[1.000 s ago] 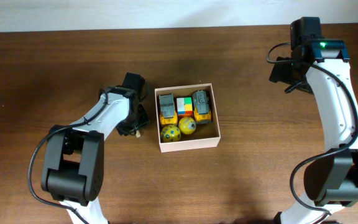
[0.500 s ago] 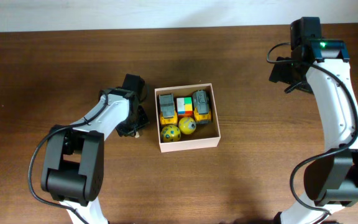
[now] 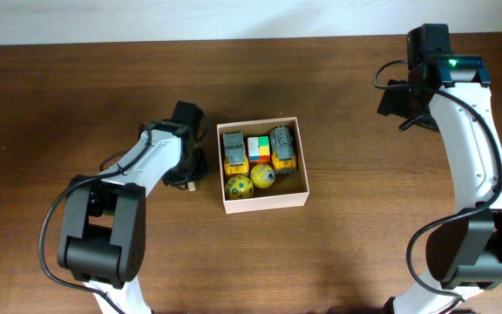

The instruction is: Pack container

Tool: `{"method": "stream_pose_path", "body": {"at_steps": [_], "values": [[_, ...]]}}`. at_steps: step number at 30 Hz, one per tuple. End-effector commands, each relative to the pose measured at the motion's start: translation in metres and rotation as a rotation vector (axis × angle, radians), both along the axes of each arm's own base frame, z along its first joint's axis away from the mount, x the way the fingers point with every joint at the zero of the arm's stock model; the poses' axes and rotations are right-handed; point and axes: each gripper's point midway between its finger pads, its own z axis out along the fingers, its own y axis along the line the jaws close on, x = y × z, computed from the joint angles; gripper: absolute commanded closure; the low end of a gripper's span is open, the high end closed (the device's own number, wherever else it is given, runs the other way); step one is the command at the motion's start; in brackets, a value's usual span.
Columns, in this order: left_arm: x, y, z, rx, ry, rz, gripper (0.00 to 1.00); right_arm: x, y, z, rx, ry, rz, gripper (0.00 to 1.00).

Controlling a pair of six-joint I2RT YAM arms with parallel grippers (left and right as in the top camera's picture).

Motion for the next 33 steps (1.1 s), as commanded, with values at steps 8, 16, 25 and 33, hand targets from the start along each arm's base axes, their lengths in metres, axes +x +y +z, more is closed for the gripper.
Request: {"method": "stream_pose_path", "body": {"at_steps": [8, 16, 25, 33], "values": [[0.014, -0.004, 0.013, 0.004, -0.027, -0.099, 0.84, -0.001, 0.0, -0.004, 0.002, 0.009, -0.011, 0.01], [0.001, -0.001, 0.011, 0.004, 0.022, 0.017, 0.83, -0.001, 0.0, -0.004, 0.002, 0.009, -0.011, 0.01], [0.0, -0.003, 0.008, -0.002, 0.02, 0.08, 0.83, -0.001, 0.0, -0.004, 0.001, 0.009, -0.012, 0.01], [-0.006, -0.002, -0.003, 0.001, 0.031, 0.089, 0.78, -0.001, 0.0, -0.004, 0.001, 0.009, -0.012, 0.01]]}}
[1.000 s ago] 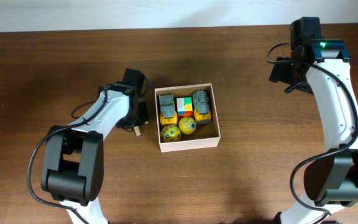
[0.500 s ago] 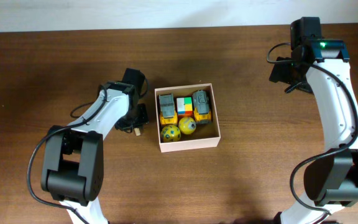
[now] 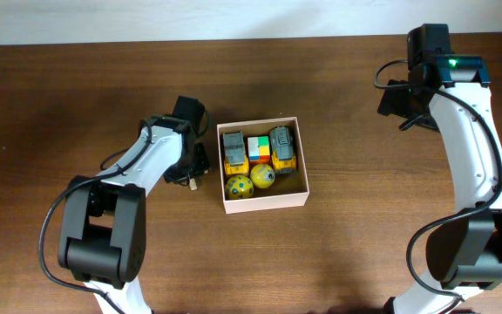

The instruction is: Pack container

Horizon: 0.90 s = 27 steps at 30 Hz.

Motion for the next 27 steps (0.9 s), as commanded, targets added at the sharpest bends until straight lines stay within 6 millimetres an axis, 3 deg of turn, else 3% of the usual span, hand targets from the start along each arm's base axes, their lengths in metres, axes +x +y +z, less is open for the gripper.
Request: {"method": "stream_pose_path", "body": {"at_steps": [1, 20, 27], "values": [[-0.008, 0.001, -0.011, 0.006, 0.029, 0.015, 0.78, -0.001, 0.0, -0.004, 0.001, 0.009, -0.012, 0.01], [-0.012, 0.001, -0.023, 0.007, 0.029, 0.011, 0.79, -0.001, 0.0, -0.004, 0.002, 0.009, -0.011, 0.01], [-0.01, 0.0, -0.023, 0.006, 0.023, 0.01, 0.85, -0.001, 0.0, -0.004, 0.001, 0.009, -0.012, 0.01]]}}
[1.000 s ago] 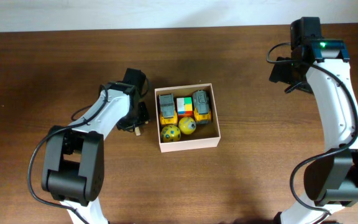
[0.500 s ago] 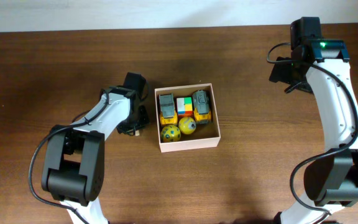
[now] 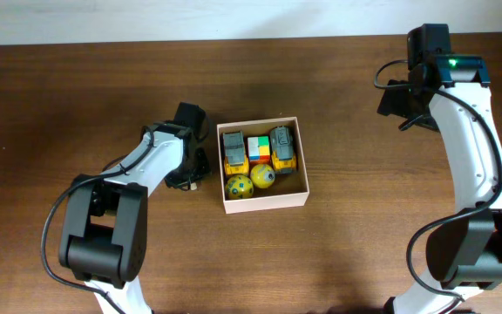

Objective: Pack container
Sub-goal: 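Lift the rattle drum with the left gripper and carry it over the box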

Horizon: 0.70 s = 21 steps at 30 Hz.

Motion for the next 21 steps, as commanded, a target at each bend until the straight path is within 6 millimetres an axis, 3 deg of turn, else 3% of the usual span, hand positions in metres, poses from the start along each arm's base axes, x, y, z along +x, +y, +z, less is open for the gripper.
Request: {"method": "stream_pose_path", "body": {"at_steps": [1, 11, 21], "values": [[-0.005, 0.001, -0.009, 0.006, 0.025, 0.007, 0.85, -0.001, 0.0, -0.004, 0.002, 0.009, -0.011, 0.01], [0.0, -0.001, -0.004, 0.006, 0.015, -0.05, 0.89, -0.001, 0.0, -0.004, 0.002, 0.009, -0.011, 0.01], [0.037, -0.009, 0.04, 0.012, -0.068, -0.16, 0.89, -0.001, 0.0, -0.004, 0.002, 0.009, -0.011, 0.01]]}}
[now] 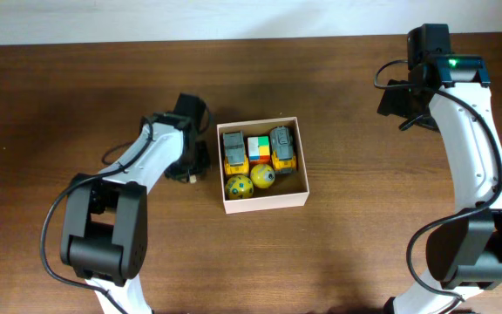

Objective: Pack container
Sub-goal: 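Lift the rattle drum with the left gripper and carry it over the box, then lower the rattle drum into the box front and open the left gripper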

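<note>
A pale cardboard box (pixel 265 201) stands open at the table's middle. Inside lie two yellow-and-grey toy trucks (pixel 234 149) (pixel 282 147), a multicoloured cube (pixel 258 148) between them, and two yellow balls (pixel 239 186) (pixel 263 177) in front. My left gripper (pixel 195 174) points down just outside the box's left wall; its fingers are too small and dark to read. My right gripper (pixel 392 103) hangs far off at the back right, with its fingers hidden under the wrist.
The brown wooden table (pixel 356 244) borders a white wall along the back edge. Both arm bases stand at the near edge, left and right. A black cable loops beside the left arm (pixel 138 157).
My left gripper has shifted slightly toward the back, still beside the box's left wall. The box, its contents and the right arm are unchanged.
Throughout, the left gripper stayed close to the box's left wall, nudging slightly toward the box, then away, and now toward the back. The toys in the box kept their places. The right arm never moved.
</note>
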Tool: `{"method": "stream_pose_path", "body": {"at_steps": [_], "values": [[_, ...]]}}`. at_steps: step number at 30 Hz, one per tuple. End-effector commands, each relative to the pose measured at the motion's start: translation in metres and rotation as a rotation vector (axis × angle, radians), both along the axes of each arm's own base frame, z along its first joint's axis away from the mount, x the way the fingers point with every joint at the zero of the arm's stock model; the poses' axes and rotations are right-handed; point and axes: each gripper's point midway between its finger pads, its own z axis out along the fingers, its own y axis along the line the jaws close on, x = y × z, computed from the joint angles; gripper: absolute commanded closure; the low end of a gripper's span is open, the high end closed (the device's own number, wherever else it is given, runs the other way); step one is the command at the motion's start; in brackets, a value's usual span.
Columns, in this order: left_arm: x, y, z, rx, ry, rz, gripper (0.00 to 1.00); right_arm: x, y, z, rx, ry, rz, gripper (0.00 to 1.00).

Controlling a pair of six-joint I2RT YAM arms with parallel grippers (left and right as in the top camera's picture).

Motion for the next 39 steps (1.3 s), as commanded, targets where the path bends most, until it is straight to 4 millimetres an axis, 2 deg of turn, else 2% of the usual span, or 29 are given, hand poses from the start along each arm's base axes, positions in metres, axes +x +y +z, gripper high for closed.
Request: {"method": "stream_pose_path", "body": {"at_steps": [1, 9, 16, 20, 23, 28, 36, 39], "values": [[0.024, -0.005, 0.023, 0.003, -0.066, -0.081, 0.89, -0.002, 0.0, -0.004, 0.001, 0.009, -0.012, 0.01], [0.053, -0.015, 0.074, 0.001, -0.153, -0.185, 0.89, -0.002, 0.0, -0.004, 0.002, 0.009, -0.011, 0.01], [0.056, -0.02, 0.112, 0.014, -0.167, -0.287, 0.9, -0.002, 0.0, -0.004, 0.002, 0.009, -0.011, 0.01], [0.051, -0.038, 0.125, 0.008, -0.17, -0.393, 0.9, -0.002, 0.0, -0.004, 0.002, 0.009, -0.011, 0.01], [0.042, -0.057, 0.131, -0.007, -0.162, -0.506, 0.9, -0.002, 0.0, -0.004, 0.002, 0.009, -0.011, 0.01], [0.015, -0.091, 0.13, -0.041, -0.107, -0.722, 0.9, -0.002, 0.0, -0.004, 0.002, 0.009, -0.011, 0.01], [-0.04, -0.127, 0.125, -0.023, 0.018, -0.955, 0.9, -0.002, 0.0, -0.004, 0.001, 0.009, -0.012, 0.01], [-0.052, -0.137, 0.124, -0.02, 0.038, -0.997, 0.89, -0.001, 0.0, -0.004, 0.002, 0.009, -0.012, 0.01]]}}
